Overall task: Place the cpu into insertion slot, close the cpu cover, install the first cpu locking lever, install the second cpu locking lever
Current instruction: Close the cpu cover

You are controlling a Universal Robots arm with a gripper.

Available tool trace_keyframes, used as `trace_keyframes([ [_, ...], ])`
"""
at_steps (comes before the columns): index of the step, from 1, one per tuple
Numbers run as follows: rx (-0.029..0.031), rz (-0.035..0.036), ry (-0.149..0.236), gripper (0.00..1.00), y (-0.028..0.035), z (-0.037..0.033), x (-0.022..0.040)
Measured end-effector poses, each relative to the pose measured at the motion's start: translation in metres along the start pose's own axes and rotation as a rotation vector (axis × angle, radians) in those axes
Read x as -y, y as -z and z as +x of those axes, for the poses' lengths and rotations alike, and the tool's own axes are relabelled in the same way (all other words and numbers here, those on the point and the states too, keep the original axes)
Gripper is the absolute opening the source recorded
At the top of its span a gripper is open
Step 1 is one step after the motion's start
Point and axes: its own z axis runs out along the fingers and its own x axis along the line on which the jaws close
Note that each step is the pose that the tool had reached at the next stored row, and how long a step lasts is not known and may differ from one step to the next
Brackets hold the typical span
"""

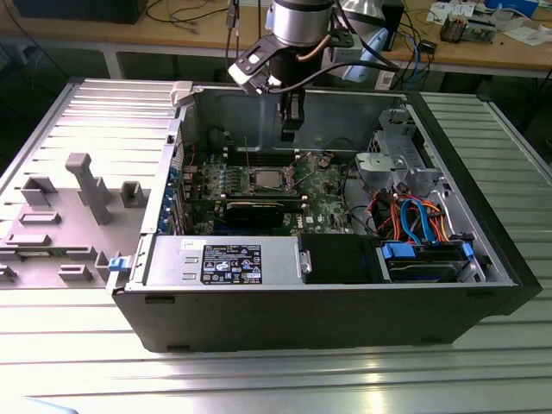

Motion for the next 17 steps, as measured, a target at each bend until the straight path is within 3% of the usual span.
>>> trace_keyframes([
  [4, 0.0009, 0.0001, 0.0, 0.11, -0.0004, 0.0, -0.0048],
  [17, 0.0009, 0.0, 0.0, 0.11, -0.0005, 0.0, -0.0104],
])
